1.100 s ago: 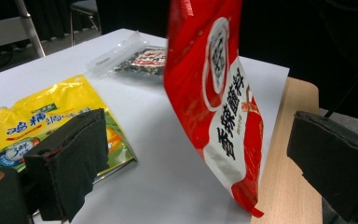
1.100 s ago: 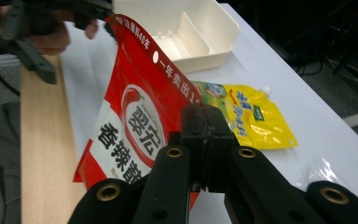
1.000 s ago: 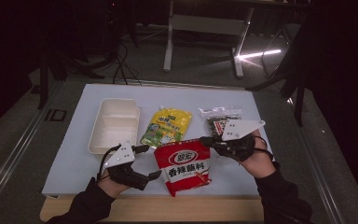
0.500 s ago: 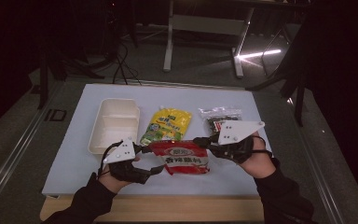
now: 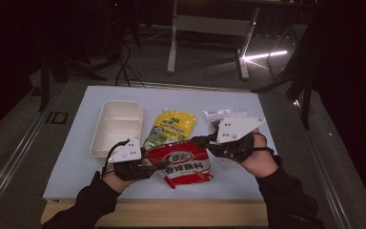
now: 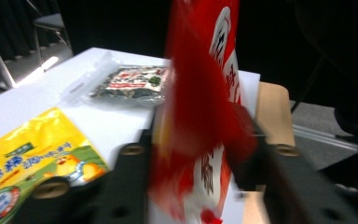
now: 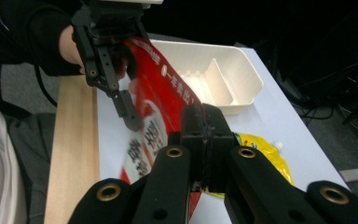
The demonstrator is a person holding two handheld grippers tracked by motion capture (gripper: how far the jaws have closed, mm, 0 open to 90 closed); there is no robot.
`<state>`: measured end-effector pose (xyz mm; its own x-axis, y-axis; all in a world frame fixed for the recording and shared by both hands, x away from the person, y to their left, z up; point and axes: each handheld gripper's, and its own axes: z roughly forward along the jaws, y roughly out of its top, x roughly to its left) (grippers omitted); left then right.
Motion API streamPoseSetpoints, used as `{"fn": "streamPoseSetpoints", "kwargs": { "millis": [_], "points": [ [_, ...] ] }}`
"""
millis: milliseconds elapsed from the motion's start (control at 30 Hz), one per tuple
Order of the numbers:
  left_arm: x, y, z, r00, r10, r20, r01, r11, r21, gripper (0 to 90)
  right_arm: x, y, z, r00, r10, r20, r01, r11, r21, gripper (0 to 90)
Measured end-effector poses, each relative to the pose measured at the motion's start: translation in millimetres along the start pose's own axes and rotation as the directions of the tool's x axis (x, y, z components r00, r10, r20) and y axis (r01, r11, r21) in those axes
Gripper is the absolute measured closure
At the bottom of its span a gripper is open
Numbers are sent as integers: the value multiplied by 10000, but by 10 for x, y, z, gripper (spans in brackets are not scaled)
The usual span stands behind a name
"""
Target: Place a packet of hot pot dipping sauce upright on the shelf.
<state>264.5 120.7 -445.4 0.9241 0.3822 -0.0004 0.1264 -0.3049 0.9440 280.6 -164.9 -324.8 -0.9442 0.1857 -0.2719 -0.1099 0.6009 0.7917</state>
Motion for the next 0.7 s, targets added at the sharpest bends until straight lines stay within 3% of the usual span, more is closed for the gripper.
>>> {"fn": "streamPoseSetpoints", "kwargs": {
  "millis": [133,400,600,700],
  "points": [
    [-5,28,3,10000,-20,36,19,9999,163,900,-8,1,19,10000,47,-37,-47,10000,4,891],
    [17,74,-21,9998,160,117,-165,9989,429,900,-36,-73,28,9994,340,-36,-341,9993,-145,876],
    [-3,137,-48,9992,287,267,-296,9989,368,900,-33,-178,95,9968,694,-399,-699,9975,-113,721],
    [-21,191,-55,9989,389,274,-399,9985,385,900,-25,-262,180,9947,847,-583,-840,9964,133,696]
  ]
}}
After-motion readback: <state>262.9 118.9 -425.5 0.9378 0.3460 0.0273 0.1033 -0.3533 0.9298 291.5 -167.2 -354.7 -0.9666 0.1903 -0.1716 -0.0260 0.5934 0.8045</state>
